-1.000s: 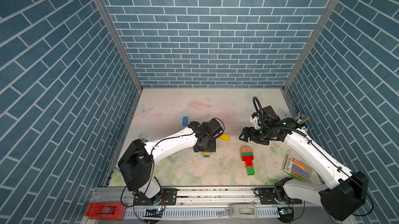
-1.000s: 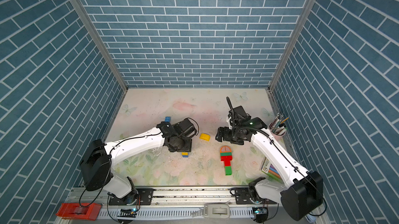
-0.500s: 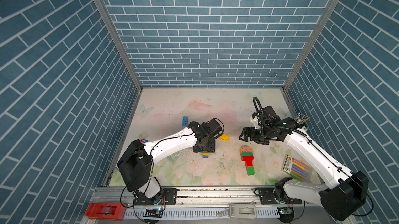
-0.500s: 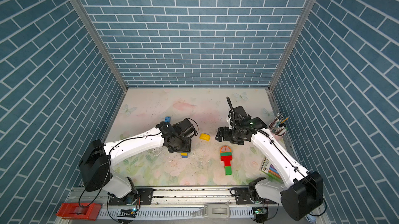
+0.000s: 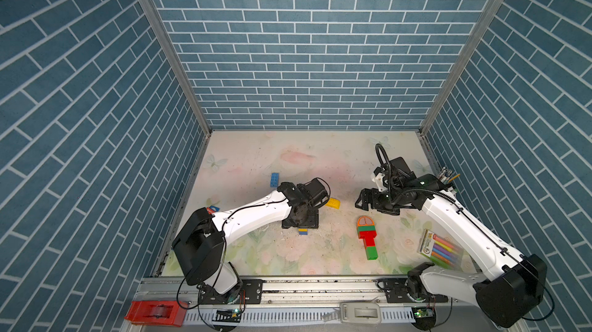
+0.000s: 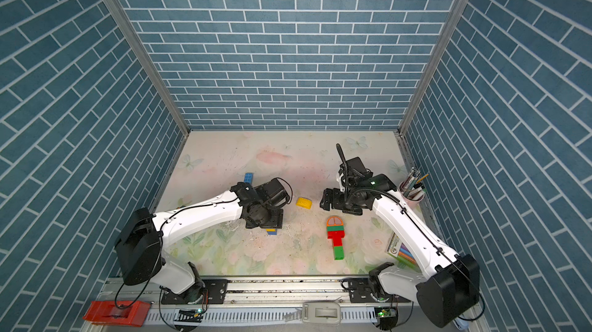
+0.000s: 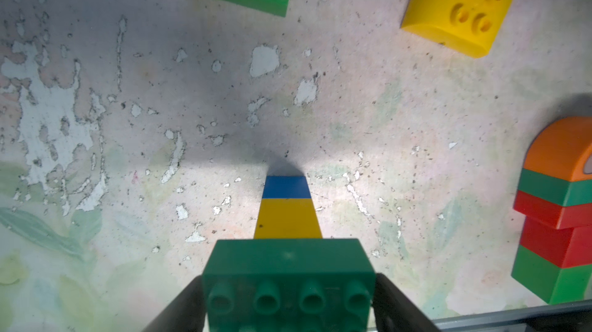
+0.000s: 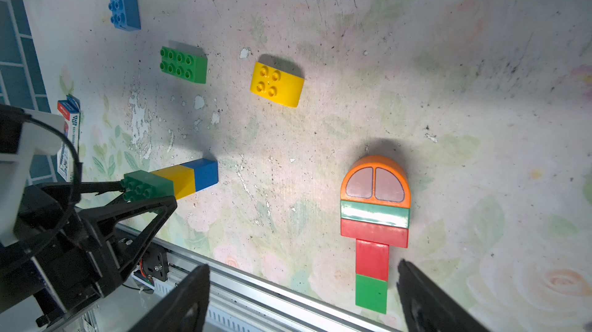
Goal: Assemble an ice cream with lego
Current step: Assemble the lego brick with the lego brick, then pick up the lego brick from the center of the board.
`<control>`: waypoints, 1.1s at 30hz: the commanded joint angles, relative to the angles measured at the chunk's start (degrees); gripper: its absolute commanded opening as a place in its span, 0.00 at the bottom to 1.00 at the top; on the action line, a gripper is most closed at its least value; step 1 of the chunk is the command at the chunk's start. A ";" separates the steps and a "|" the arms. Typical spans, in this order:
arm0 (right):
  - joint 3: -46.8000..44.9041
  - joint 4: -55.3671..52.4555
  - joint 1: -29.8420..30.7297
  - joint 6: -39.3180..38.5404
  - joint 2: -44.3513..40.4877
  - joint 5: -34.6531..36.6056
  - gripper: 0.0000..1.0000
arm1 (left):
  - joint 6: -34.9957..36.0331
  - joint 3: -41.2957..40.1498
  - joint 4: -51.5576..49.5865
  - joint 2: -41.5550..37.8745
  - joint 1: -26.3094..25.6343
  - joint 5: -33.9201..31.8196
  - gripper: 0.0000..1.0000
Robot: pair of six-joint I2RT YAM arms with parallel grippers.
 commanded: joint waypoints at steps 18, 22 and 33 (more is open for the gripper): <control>2.06 -2.00 -0.30 -0.93 -1.93 1.02 0.92 | 16.12 19.30 -14.81 5.61 4.11 -3.21 1.00; 2.10 -1.25 -0.39 -0.49 -1.42 0.49 0.93 | 22.13 22.55 -13.40 11.18 7.60 -2.08 1.00; 1.98 1.63 -1.03 0.13 0.78 -1.78 0.93 | 28.66 24.10 -1.75 21.98 15.45 -2.06 0.99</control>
